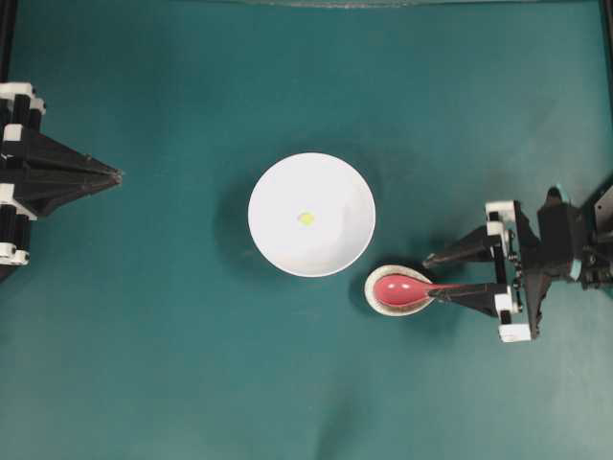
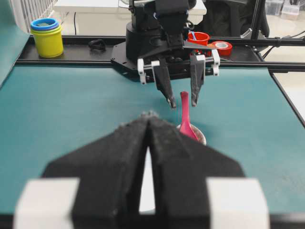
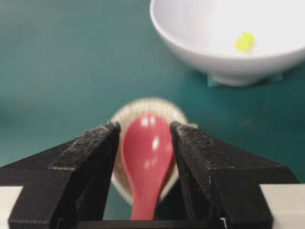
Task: Scoop the yellow hexagonal prism block from the bowl with a spoon using the right arm.
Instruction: 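Move the right gripper left toward the red spoon handle, then close the right gripper on the red spoon handle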
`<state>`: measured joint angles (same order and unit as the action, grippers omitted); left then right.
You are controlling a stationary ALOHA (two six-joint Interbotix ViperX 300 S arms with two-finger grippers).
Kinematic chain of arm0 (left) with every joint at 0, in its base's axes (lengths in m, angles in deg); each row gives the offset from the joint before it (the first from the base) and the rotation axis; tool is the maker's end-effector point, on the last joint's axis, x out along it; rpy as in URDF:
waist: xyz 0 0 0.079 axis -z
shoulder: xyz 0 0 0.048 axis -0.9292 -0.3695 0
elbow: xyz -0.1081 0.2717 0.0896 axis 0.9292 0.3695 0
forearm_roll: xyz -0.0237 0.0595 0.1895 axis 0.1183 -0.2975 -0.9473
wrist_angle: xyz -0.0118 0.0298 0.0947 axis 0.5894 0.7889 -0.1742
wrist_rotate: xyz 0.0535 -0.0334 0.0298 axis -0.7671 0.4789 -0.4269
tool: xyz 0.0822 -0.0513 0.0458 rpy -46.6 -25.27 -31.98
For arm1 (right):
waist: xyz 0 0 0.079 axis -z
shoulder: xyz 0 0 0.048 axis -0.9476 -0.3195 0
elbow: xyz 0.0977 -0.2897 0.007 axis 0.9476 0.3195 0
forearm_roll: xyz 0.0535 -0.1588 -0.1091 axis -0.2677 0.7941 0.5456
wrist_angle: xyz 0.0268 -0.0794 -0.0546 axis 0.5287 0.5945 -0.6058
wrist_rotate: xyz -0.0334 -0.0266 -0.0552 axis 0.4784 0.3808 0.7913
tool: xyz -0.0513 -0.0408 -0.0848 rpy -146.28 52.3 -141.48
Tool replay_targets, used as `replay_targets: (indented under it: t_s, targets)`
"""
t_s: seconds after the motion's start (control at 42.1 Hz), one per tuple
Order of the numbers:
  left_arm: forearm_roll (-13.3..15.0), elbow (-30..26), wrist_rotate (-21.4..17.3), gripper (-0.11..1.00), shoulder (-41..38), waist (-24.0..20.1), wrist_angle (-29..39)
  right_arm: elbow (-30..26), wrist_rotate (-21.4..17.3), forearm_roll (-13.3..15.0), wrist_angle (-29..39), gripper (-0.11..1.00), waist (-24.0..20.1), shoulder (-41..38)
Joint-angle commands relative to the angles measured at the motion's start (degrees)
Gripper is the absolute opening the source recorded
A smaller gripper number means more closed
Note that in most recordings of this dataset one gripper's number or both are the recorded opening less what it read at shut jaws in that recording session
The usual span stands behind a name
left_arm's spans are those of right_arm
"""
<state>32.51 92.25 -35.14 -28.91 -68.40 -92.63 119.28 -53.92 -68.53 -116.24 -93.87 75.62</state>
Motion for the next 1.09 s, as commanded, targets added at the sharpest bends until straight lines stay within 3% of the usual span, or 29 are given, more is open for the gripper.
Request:
replay_targets:
  t_s: [0.0,0.333,1.069]
  targets:
    - [-0.1,-0.9,0.0,0.0,-0.5,0.0,-0.3,-0.2,0.2,-2.5,-2.0,0.53,-2.3,-1.3]
    - [-0.1,-0.8,0.0,0.0,-0.6,0.0,0.1,1.0,0.0,-6.9,-2.5,0.53,-6.0,-4.3]
    - [-0.2,-0.9,0.1,0.0,-0.6,0.0,1.8,1.6,0.0,-7.1,0.5,0.53,-6.3,-5.6]
